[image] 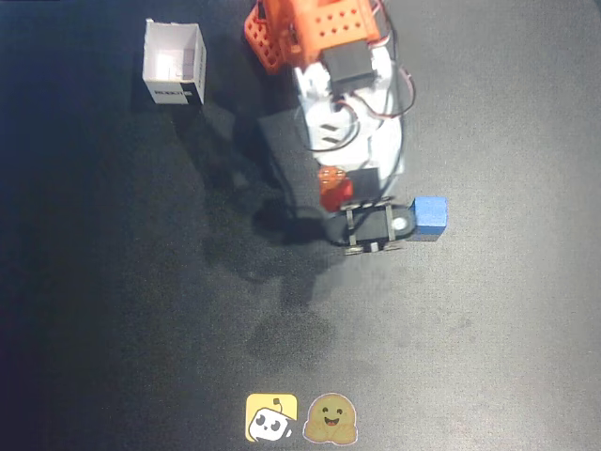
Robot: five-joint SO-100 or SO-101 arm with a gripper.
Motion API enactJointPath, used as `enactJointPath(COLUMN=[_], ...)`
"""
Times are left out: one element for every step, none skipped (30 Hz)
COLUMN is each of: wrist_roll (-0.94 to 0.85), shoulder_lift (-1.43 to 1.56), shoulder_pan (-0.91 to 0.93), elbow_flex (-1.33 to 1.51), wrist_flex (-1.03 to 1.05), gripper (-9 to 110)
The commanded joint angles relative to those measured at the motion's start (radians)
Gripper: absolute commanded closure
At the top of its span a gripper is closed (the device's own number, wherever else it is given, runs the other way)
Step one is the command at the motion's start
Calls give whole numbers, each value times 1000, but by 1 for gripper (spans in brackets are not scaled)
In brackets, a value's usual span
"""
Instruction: Put the red cube on top of the blue cube.
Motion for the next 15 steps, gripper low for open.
enactJointPath(wrist_roll=[15, 23, 26, 31, 43, 54, 57, 66, 83, 91, 100, 110, 121, 126, 129], shoulder_lift=[3, -8, -21, -37, -52, -63, -71, -78, -86, -97, -110, -126, -140, -150, -161], shoulder_pan=[-41, -55, -69, -83, -97, -112, -126, -140, -155, -170, -184, -198, -212, -224, -236], elbow_flex=[-67, -75, -83, -94, -103, -109, -112, -112, -114, -120, -129, -141, -152, -161, -169], wrist_flex=[0, -3, -8, -11, -14, -20, -31, -41, -48, -52, -57, -57, -57, -61, -69], gripper=[95, 95, 95, 95, 95, 95, 95, 95, 95, 95, 95, 95, 95, 95, 95])
